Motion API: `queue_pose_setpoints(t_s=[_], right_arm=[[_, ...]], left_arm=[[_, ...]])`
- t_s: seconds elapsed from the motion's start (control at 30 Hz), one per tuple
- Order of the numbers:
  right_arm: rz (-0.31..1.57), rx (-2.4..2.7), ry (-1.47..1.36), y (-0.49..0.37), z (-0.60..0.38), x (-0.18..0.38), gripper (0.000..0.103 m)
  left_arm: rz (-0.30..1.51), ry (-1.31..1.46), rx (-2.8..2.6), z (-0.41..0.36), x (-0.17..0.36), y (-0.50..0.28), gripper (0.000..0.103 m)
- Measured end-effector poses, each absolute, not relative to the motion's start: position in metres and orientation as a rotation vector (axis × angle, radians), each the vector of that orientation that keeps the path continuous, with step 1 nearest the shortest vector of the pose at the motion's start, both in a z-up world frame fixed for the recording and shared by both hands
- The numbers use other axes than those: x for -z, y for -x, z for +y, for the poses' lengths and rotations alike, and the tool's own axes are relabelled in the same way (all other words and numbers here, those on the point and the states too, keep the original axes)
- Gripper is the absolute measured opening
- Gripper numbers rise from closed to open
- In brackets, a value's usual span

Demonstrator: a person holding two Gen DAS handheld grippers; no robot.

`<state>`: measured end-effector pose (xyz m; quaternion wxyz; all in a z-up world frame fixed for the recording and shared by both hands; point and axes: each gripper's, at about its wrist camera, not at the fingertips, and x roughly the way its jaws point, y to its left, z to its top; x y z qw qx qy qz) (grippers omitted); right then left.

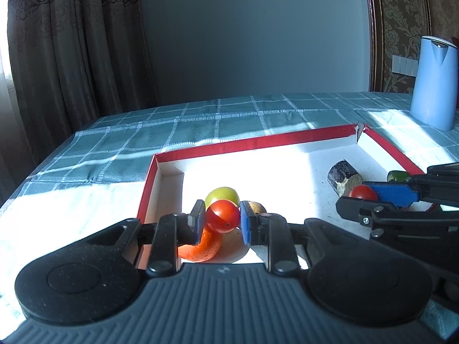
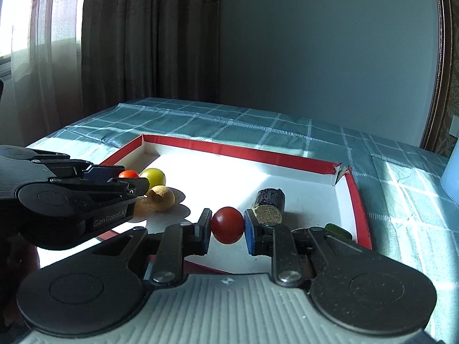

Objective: Organize fruits
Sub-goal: 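Carry the cherry tomato into the tray with the left gripper while the right drops its tomato there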

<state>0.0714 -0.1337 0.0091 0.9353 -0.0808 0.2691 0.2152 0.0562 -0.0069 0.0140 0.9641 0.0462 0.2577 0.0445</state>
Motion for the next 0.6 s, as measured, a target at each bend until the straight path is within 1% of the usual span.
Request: queue_pose_setpoints(t_s=[0.17, 0.3, 0.37, 0.43, 0.6], right_arm=[[0.633, -0.44, 0.154, -0.094, -0.127, 0.004, 0.023], [0.651, -0.427, 0.164, -0.1, -0.124, 0.01, 0.023], [0.666, -0.42, 0.161, -0.105, -0.124, 0.012, 0.023], [0.678, -0.416, 0.147, -0.11, -0.124, 0.014, 0.023], [0.677, -0.413, 0.138, -0.114, -0.123, 0.014, 0.023]], left_arm=[[0.526, -0.11, -0.102, -0.01, -0.014, -0.065, 0.024], [0.538, -0.105, -0.139, -0.008, -0.013, -0.079, 0.024], [0.55, -0.083, -0.153, -0.002, -0.012, -0.087, 0.029], [0.559, -0.057, -0.146, 0.002, -0.013, -0.091, 0.035], [0.555, -0.073, -0.153, 0.0, -0.011, -0.093, 0.043]])
